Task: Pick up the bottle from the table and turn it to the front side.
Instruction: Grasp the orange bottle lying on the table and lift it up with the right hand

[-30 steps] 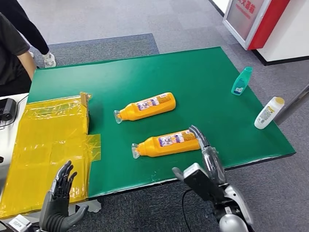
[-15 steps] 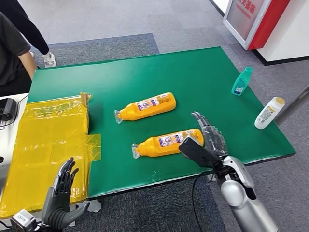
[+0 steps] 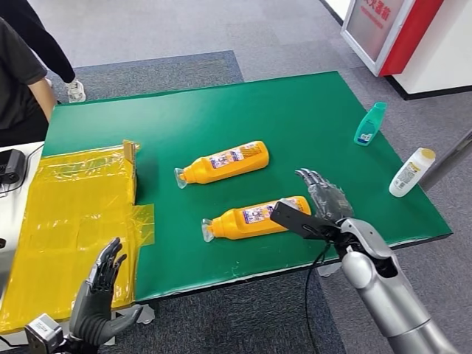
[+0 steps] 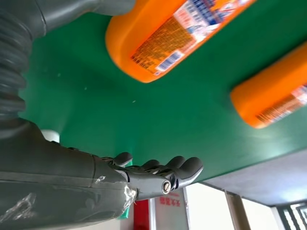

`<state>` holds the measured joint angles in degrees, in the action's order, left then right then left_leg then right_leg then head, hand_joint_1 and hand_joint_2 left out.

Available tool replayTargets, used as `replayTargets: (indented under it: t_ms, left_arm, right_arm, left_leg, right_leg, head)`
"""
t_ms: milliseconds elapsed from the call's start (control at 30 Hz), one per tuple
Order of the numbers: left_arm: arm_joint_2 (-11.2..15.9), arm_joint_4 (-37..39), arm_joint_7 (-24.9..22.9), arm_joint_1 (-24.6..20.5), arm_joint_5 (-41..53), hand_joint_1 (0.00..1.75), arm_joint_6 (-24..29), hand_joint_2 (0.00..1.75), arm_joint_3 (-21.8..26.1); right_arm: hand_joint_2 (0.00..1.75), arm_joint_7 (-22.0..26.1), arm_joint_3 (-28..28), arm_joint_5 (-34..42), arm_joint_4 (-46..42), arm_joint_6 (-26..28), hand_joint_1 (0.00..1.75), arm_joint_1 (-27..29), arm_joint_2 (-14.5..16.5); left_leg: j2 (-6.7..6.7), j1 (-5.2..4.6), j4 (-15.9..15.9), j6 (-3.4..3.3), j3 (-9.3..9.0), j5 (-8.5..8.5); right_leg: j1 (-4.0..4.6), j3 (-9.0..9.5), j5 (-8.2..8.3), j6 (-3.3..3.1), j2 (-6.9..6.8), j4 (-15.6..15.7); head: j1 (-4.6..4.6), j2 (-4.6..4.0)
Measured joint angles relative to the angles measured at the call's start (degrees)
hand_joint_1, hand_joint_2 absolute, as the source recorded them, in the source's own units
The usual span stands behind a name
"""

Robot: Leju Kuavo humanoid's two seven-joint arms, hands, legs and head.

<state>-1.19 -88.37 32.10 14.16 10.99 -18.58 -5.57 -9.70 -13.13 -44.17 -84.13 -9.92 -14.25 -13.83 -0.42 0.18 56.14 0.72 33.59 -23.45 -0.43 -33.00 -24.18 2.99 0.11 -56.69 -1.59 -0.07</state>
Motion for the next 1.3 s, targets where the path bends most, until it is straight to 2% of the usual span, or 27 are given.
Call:
replayTargets:
  t_ms: [267, 433, 667, 900, 1200, 1233, 1300]
  left_arm:
    - [0.8, 1.6, 0.3, -2.1, -0.4, 0.0, 0.0, 1.75, -1.7]
    - [1.2, 2.5, 0.7, -2.9, -0.7, 0.0, 0.0, 1.75, -2.6]
    - [1.4, 3.3, 0.7, -3.3, -0.8, 0.0, 0.0, 1.75, -3.0]
    - [1.7, 4.3, 0.8, -4.1, -0.8, 0.0, 0.0, 1.75, -4.2]
    - [1.9, 5.5, 0.6, -5.1, -0.9, 0.0, -0.1, 1.75, -5.5]
    - [1.9, 5.6, 0.6, -5.1, -0.9, 0.0, 0.0, 1.75, -5.6]
    - [1.9, 5.7, 0.6, -5.1, -1.0, 0.0, 0.0, 1.75, -5.7]
  right_arm:
    - [1.75, -0.6, -7.1, -0.9, 10.2, -8.8, 0.0, -8.7, -4.3]
    - [1.75, -0.5, -11.4, 0.0, 14.1, -10.1, 0.0, -11.4, -5.2]
    - [1.75, -0.9, -14.1, 0.2, 16.8, -10.5, 0.0, -13.1, -5.5]
    - [1.75, -0.7, -17.7, 0.3, 21.6, -11.0, 0.0, -15.6, -5.1]
    - [1.75, -1.9, -21.0, 0.0, 27.9, -8.9, 0.0, -18.0, -1.3]
    - [1.75, -2.0, -21.2, 0.0, 28.4, -8.5, 0.09, -18.1, -1.0]
    - [1.75, -2.0, -21.5, 0.0, 29.3, -7.9, 0.92, -18.4, -0.6]
  left_leg:
    - [-0.01, -0.06, 0.0, -0.06, 0.04, 0.12]
    - [-0.01, -0.06, 0.0, -0.05, 0.05, 0.12]
    - [-0.01, -0.06, 0.0, -0.05, 0.07, 0.12]
    - [-0.02, -0.06, 0.0, -0.04, 0.09, 0.13]
    - [-0.03, -0.05, 0.0, 0.01, 0.1, 0.16]
    - [-0.03, -0.05, 0.0, 0.01, 0.11, 0.16]
    - [-0.02, -0.05, 0.0, 0.01, 0.11, 0.16]
  right_leg:
    - [-0.06, -0.03, 0.11, 0.05, 0.0, 0.0]
    - [-0.05, -0.06, 0.11, 0.05, 0.0, 0.0]
    - [-0.06, -0.08, 0.11, 0.05, 0.0, 0.0]
    - [-0.05, -0.08, 0.13, 0.04, -0.01, 0.0]
    - [-0.05, -0.11, 0.13, 0.03, -0.02, 0.0]
    - [-0.05, -0.11, 0.13, 0.03, -0.01, 0.0]
    - [-0.05, -0.11, 0.13, 0.03, -0.01, 0.0]
  head:
    - [0.01, 0.0]
    - [0.01, 0.0]
    - [0.0, 0.0]
    - [0.01, 0.0]
    - [0.01, 0.0]
    - [0.01, 0.0]
    - [0.01, 0.0]
